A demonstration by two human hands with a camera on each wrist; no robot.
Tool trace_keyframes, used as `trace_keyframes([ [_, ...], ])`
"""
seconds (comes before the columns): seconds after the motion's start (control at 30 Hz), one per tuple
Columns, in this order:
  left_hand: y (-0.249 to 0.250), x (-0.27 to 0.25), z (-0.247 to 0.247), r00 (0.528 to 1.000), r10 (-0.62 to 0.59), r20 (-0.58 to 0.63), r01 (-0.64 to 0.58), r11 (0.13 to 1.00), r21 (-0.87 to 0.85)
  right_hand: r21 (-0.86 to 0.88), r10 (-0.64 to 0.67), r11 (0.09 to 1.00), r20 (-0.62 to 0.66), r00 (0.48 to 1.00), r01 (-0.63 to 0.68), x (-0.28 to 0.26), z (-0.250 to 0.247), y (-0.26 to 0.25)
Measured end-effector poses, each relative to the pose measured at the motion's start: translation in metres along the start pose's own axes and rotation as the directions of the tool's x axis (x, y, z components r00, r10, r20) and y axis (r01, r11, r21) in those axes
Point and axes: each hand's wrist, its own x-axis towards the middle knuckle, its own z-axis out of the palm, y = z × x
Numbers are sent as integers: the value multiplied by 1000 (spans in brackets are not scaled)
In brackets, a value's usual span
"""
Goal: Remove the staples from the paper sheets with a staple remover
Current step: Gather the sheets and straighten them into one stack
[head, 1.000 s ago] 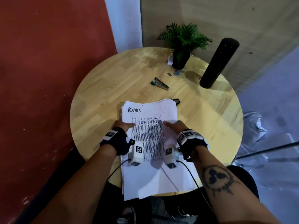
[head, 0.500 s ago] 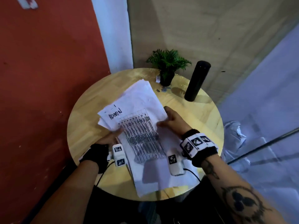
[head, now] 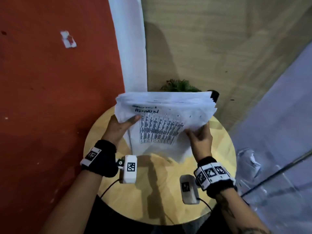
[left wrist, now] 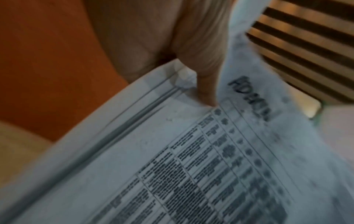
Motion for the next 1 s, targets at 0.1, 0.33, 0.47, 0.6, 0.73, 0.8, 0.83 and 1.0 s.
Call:
trace_keyframes([
  [0.1, -1, -1, 7, 990, 108, -94, -97, 989, 113, -227, -157, 965, -106, 982, 129, -9, 6, 1],
  [0.33, -26, -19, 22, 974, 123, -191, -118, 992, 37, -180, -118, 976, 26, 993, 120, -24, 18, 6],
  [0.47, -2, -5, 18, 958, 155, -240, -185, 977, -107, -95, -308, 948, -29, 951, 304, -7, 5, -16],
  [0.6, 12, 20, 20, 943, 62, -327, -91, 993, -74, -247, -498, 831, 66, 865, 497, 6, 2, -36],
  [0.73, 16, 32, 20, 962, -163, -221, 146, 985, -92, -248, -524, 795, 178, 833, 553, 11, -7, -30],
  [0.8, 20, 31, 21, 968, -178, -178, 169, 983, -65, -218, -519, 811, 162, 839, 543, 12, -10, -30],
  [0.83, 22, 29, 21, 969, -173, -173, 164, 984, -69, -210, -521, 815, 143, 842, 540, 12, -10, -31],
  [1.0, 12, 10, 25, 973, 34, -230, -46, 998, -50, -257, -494, 803, 217, 842, 537, 15, -9, -34],
])
